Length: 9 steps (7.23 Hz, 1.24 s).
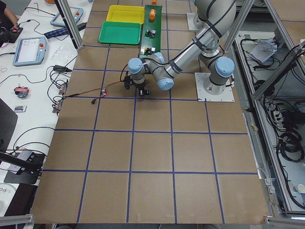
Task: Sort buttons by color to trays
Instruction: 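Grasp a green button with the left gripper while the right gripper lowers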
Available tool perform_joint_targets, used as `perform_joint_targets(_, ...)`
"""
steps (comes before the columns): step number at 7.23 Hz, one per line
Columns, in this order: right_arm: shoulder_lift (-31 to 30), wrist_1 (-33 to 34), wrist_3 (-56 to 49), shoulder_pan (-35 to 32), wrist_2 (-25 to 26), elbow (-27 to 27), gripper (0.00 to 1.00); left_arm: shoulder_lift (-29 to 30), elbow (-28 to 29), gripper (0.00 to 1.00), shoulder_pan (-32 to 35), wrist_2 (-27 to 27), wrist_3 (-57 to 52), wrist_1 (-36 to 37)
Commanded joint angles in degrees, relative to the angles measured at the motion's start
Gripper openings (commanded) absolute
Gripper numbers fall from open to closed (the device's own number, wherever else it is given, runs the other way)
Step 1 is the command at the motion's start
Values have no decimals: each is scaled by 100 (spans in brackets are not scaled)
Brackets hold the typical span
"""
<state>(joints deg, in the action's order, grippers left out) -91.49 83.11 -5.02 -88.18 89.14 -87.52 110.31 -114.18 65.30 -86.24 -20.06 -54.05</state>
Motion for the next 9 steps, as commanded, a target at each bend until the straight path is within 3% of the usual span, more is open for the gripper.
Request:
perform_joint_targets(1,9,20,-42,21,-27,-19,100,-9,27,0,17,37,11,9)
perform_joint_targets(2,70,21,-34,134,-10,-132,100,-209,149,0,105,-15,29,-35)
perform_joint_targets(4,368,835,-533,634,-80,-702,100,-587,378,0,323,28,544,-438)
perform_joint_targets(7,395,1618,-82,645,-430,-1486,100,-1256,317,0,1534,11,1897,-798)
perform_joint_targets(9,413,1594,-119,558,-450,-1775,100,-1319,282,0,2142,-6,1980,-826)
